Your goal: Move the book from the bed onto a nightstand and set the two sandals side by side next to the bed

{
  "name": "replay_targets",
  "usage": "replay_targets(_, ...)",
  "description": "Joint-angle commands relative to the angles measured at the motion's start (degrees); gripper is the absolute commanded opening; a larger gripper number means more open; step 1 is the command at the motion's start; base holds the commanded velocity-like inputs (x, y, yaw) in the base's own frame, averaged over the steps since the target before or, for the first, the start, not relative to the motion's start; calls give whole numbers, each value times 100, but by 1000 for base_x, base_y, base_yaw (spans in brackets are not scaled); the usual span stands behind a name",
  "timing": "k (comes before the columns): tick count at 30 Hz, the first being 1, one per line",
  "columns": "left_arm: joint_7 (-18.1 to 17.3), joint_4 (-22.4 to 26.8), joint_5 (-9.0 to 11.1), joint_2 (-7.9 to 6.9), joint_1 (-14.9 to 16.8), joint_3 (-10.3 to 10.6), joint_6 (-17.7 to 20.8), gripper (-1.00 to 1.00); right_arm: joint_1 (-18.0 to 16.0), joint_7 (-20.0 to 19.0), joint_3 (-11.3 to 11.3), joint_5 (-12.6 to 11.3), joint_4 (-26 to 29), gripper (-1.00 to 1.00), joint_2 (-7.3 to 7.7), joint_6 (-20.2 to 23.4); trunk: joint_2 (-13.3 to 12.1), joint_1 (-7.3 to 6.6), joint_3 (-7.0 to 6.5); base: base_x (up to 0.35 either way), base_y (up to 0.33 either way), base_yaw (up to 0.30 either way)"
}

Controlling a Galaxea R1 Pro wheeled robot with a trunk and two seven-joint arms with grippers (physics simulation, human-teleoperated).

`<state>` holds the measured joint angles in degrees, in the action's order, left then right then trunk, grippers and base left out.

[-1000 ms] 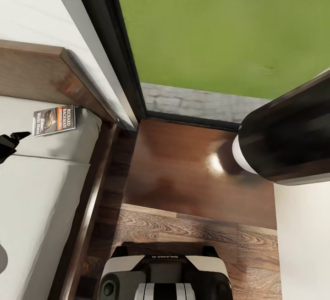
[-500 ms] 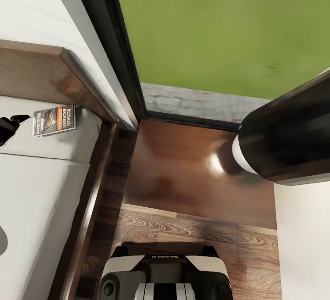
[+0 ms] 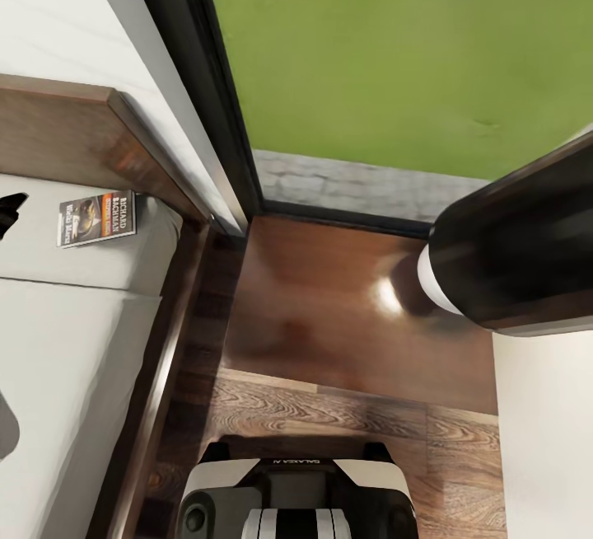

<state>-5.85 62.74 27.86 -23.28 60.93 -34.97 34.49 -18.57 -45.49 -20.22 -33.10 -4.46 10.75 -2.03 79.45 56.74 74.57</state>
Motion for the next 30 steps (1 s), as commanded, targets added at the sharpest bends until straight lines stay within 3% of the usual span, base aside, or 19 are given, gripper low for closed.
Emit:
replay_targets(1,-24,0,6,15,3,-15,34,100,-7,-30,-47,-47,-20,100,-2,-22,2,1,2,80,0,0)
replay_targets(6,-23,-7,1,152,-9,-19,21,100,-7,-30,-48,-47,-20,100,-2,-20,2,1,2,25,0,0)
replay_targets(20,-30,-14,2,165,-11,-24,28,100,-7,-30,-49,-47,-20,100,-2,-24,2,1,2,89,68,0)
replay_targets(30,-47,-795,-2,165,-11,-22,-7,100,-7,-30,-49,-47,-20,100,-2,-20,2,1,2,1,26,0)
